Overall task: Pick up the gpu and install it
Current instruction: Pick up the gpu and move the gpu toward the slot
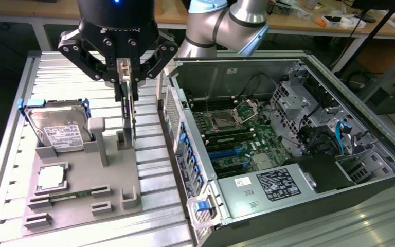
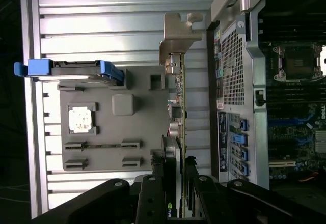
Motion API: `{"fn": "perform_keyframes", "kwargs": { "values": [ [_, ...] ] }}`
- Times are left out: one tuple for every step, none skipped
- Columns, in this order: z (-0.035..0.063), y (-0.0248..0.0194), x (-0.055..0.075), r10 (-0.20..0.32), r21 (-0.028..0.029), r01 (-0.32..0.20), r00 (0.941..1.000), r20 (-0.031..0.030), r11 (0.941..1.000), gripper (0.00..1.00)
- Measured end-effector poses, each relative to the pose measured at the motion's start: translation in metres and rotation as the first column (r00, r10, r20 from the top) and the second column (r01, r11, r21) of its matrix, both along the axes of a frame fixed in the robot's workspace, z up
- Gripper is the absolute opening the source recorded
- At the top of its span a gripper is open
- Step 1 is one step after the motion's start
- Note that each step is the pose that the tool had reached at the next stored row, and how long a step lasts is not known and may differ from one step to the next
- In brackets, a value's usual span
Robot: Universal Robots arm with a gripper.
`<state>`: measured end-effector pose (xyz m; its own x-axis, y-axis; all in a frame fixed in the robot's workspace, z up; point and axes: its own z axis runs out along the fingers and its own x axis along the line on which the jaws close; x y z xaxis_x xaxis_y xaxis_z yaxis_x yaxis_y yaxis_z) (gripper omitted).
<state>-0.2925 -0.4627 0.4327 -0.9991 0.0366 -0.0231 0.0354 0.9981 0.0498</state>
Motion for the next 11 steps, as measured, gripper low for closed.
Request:
{"fn": "perform_keyframes", "kwargs": {
  "values": [
    [0.0,0.0,0.0011,0.0,0.0,0.0,1.0,-0.0001,1.0,0.27],
    [0.0,0.0,0.002,0.0,0.0,0.0,1.0,-0.0002,1.0,0.27],
    [0.0,0.0,0.0029,0.0,0.0,0.0,1.0,-0.0003,1.0,0.27],
    [0.0,0.0,0.0041,0.0,0.0001,0.0,1.0,-0.0003,1.0,0.27],
    [0.0,0.0,0.005,0.0,0.0,0.0,1.0,-0.0004,1.0,0.27],
    [0.0,0.0,0.006,0.0,0.0,0.0,1.0,-0.0005,1.0,0.27],
    [0.0,0.0,0.0069,0.0,0.0,0.0,1.0,-0.0006,1.0,0.27],
    [0.0,0.0,0.0078,0.0,0.0,0.0,1.0,-0.0006,1.0,0.27],
    [0.0,0.0,0.0087,0.0,0.0,0.0,1.0,-0.0007,1.0,0.27],
    [0.0,0.0,0.0095,0.0,0.0,0.0,1.0,-0.0007,1.0,0.27],
    [0.0,0.0,0.0105,0.0,0.0,0.0,1.0,-0.0008,1.0,0.27]
  ]
}}
